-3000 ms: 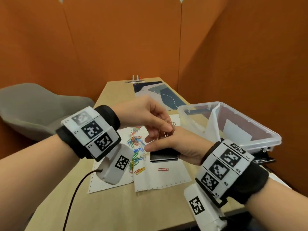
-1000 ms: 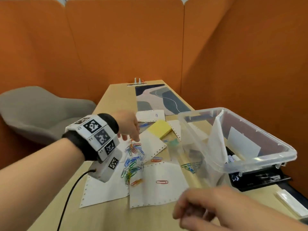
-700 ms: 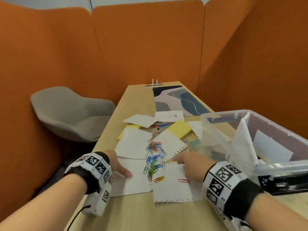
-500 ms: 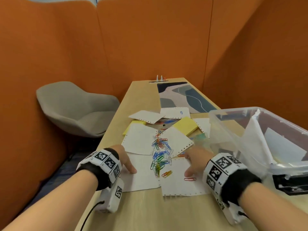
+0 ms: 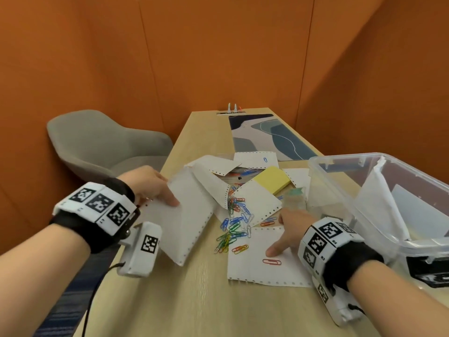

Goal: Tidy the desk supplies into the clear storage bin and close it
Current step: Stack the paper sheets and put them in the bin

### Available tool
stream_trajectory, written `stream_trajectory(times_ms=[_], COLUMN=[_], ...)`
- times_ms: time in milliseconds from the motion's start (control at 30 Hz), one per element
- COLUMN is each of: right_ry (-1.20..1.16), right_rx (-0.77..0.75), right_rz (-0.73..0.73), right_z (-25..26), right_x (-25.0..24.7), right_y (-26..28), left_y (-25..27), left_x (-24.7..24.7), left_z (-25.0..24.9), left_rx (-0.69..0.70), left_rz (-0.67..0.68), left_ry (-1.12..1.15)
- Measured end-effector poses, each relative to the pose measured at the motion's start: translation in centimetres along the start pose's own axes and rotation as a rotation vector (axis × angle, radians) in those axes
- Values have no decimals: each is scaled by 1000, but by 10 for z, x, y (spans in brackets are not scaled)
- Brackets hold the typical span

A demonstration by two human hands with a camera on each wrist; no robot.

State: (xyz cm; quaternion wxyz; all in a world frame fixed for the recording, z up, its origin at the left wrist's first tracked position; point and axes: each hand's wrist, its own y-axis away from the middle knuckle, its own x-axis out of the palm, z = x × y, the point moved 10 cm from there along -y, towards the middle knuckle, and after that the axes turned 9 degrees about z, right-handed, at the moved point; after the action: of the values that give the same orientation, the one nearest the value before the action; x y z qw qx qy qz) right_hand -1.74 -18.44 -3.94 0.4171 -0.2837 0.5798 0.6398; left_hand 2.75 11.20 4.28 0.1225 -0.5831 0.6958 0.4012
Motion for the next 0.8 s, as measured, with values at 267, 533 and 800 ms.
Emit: stream_trajectory(times_ms=[267, 533, 800], right_ry=[-254, -404, -593], right_rx=[-21, -186, -500], right_rz=[-199, -489, -528], right_z=[-7, 12, 49], right_x=[-31, -104, -124], right_y=[11, 48, 72], left_y=[14, 11, 14], left_x=[-5, 59, 102], left_z=[-26, -66, -108], left_rx=[289, 479, 698], left_rz=[97, 329, 316], left_ry=[442, 217, 397])
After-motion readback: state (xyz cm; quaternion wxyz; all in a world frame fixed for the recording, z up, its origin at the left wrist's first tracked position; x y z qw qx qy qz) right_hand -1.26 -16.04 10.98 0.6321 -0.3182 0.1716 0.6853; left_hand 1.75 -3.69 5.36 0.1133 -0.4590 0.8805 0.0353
